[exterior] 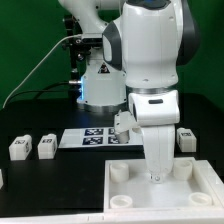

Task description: Assemble one leg

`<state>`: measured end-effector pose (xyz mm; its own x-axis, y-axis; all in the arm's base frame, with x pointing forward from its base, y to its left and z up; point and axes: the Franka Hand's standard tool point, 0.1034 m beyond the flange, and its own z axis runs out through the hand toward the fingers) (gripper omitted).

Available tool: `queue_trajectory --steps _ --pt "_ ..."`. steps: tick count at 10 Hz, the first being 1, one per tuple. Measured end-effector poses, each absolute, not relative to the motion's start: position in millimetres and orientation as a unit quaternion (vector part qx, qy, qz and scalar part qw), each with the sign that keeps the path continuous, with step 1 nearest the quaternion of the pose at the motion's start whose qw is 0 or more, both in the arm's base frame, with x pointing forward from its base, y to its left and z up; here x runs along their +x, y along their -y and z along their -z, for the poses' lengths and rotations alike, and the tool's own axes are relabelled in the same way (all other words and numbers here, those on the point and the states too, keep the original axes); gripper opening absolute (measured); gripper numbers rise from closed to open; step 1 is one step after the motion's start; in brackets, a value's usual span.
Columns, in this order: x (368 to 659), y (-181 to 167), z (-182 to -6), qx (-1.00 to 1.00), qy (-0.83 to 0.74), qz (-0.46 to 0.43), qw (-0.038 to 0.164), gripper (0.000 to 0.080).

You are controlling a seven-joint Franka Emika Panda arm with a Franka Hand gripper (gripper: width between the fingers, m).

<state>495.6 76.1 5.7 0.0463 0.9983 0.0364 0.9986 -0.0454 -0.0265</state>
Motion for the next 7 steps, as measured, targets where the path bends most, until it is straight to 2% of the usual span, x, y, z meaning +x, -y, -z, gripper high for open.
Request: queue_trajectory --steps 2,5,7 --pt "496.0 -74.4 -8.3 -0.724 0.69 0.002 0.022 0.0648" --pt "495.3 -78.3 -46.6 -0.754 0.657 0.007 0.007 0.0648" --pt "483.9 -98.3 -55.6 -0.817 0.577 0.008 0.007 0.0648"
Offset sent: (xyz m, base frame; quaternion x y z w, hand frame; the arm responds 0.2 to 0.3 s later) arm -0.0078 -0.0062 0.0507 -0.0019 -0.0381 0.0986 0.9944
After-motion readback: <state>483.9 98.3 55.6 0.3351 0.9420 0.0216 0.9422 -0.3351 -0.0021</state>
